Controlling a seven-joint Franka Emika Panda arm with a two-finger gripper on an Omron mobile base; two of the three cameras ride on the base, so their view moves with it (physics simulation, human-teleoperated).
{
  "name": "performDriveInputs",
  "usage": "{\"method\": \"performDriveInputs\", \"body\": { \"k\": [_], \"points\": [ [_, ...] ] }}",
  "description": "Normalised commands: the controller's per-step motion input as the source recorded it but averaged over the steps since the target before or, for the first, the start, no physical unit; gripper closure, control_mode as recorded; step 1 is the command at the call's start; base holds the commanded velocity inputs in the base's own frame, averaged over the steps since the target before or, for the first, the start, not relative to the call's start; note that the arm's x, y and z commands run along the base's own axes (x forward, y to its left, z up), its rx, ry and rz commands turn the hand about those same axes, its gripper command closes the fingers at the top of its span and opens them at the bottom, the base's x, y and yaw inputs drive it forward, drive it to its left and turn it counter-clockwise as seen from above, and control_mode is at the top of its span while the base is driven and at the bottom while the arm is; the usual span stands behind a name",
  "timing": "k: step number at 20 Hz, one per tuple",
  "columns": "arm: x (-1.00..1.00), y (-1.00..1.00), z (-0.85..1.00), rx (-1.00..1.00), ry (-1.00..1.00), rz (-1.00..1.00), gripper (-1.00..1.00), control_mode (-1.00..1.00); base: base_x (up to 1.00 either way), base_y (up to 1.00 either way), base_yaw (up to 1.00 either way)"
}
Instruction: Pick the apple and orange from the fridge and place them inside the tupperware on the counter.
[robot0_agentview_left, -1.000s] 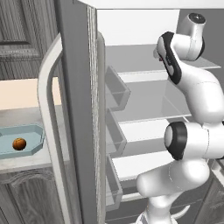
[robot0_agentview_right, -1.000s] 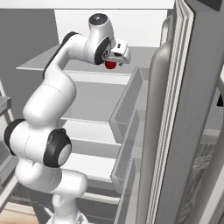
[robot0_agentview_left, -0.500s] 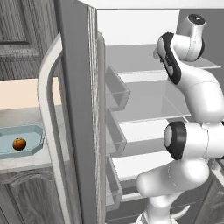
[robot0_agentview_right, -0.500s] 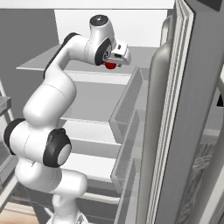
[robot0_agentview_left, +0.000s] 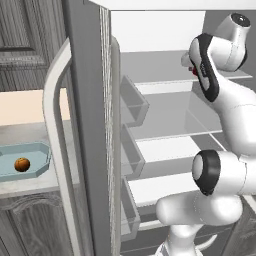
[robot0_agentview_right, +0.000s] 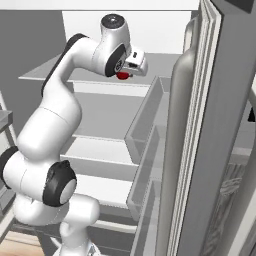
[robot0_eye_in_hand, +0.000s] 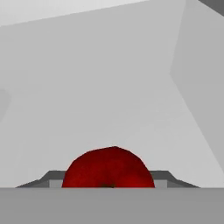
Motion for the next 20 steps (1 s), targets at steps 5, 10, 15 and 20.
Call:
{"method": "performDriveInputs", "body": {
  "k": [5,10,15,20],
  "points": [
    [-1.00,0.11,0.00,0.07,-0.03,-0.09,1.00,-1.00,0.00,0.00,0.00],
    [-1.00,0.14,0.00,0.00,0.03,-0.02,1.00,-1.00,0.00,0.00,0.00],
    [-0.98,0.17,-0.03,0.00,0.08,0.00,1.00,-1.00,0.00,0.00,0.00],
    [-0.88,0.18,-0.18,0.00,0.07,0.00,1.00,-1.00,0.00,0.00,0.00]
  ]
}}
